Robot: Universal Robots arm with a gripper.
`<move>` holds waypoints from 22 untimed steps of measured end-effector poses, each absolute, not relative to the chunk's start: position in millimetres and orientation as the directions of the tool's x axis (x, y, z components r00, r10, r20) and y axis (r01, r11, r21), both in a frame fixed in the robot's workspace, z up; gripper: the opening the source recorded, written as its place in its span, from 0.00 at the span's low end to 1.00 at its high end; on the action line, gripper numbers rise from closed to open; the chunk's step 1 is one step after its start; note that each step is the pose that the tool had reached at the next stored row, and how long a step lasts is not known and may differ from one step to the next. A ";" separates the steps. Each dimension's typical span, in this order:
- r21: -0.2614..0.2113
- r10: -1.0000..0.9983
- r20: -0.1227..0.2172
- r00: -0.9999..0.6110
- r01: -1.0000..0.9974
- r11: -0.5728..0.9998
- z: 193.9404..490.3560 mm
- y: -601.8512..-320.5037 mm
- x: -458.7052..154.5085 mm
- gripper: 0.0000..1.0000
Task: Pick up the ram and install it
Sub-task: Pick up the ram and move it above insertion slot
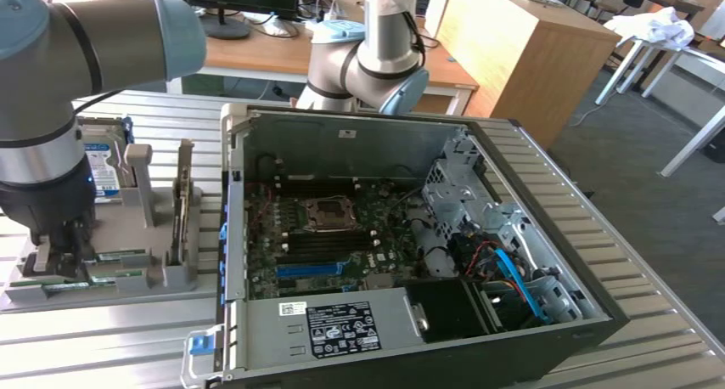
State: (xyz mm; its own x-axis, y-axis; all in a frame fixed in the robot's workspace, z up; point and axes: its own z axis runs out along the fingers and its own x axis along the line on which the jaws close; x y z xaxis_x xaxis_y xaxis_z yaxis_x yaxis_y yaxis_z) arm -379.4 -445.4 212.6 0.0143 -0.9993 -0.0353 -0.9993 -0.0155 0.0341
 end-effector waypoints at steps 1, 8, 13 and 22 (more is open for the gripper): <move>0.034 -0.999 -0.035 0.014 -0.999 -0.015 211.6 -445.4 -379.5 0.37; 0.034 -0.999 -0.035 0.014 -0.999 -0.015 206.4 -445.6 -379.9 0.37; 0.034 -0.999 -0.035 0.014 -0.999 -0.015 206.2 -445.5 -379.8 0.37; 0.034 -0.999 -0.035 0.014 -0.999 -0.015 206.0 -445.5 -371.5 0.37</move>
State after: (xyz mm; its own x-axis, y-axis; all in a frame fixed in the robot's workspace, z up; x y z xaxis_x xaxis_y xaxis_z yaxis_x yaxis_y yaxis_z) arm -371.5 -445.5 206.0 0.0143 -0.9993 -0.0354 -0.9993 -0.0155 0.0341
